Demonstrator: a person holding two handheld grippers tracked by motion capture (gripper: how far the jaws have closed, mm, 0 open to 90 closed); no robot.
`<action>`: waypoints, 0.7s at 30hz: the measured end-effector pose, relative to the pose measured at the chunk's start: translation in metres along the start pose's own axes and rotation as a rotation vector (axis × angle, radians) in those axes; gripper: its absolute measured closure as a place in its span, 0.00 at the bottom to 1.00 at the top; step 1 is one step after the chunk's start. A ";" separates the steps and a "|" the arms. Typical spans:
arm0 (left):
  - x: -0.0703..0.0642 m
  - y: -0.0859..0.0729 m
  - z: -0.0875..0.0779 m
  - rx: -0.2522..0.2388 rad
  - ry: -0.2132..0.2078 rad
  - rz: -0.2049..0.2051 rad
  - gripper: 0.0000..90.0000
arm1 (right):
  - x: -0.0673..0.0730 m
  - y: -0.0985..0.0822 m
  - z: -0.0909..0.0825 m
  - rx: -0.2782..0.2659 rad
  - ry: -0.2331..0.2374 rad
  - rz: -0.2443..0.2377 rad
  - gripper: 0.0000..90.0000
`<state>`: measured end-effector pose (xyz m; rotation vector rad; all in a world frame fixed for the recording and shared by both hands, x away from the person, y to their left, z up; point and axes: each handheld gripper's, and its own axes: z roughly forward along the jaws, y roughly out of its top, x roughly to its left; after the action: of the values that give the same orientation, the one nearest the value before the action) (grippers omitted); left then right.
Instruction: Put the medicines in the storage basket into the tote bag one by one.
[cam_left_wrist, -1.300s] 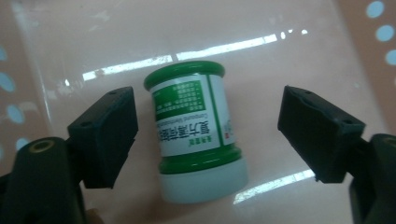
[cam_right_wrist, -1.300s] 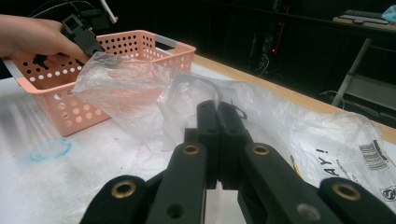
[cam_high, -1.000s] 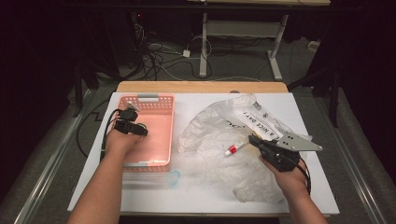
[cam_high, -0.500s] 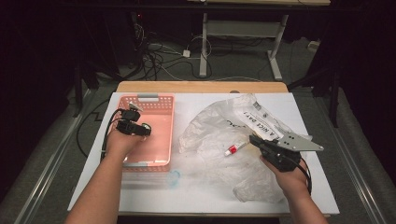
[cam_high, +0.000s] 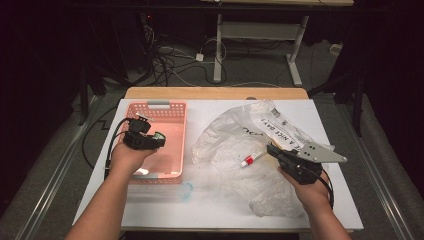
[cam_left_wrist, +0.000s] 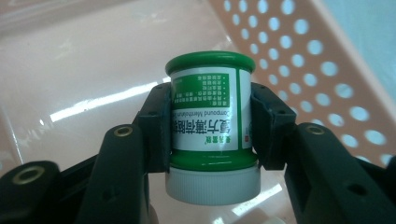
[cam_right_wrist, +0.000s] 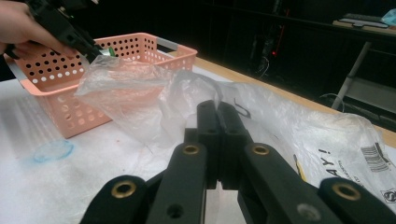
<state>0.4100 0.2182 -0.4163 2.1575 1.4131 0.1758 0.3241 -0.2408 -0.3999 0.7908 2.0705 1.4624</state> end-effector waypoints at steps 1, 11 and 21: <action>-0.002 -0.001 -0.002 -0.006 0.002 0.003 0.60 | 0.000 0.000 0.000 0.001 -0.002 -0.001 1.00; -0.029 -0.020 -0.015 -0.124 -0.038 0.092 0.60 | 0.000 0.000 0.000 0.002 -0.003 -0.004 1.00; -0.044 -0.048 -0.029 -0.266 -0.074 0.110 0.60 | 0.001 0.000 0.000 -0.001 0.000 -0.003 1.00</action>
<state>0.3405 0.2041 -0.4079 2.0006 1.1596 0.3034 0.3234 -0.2395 -0.3997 0.7867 2.0702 1.4621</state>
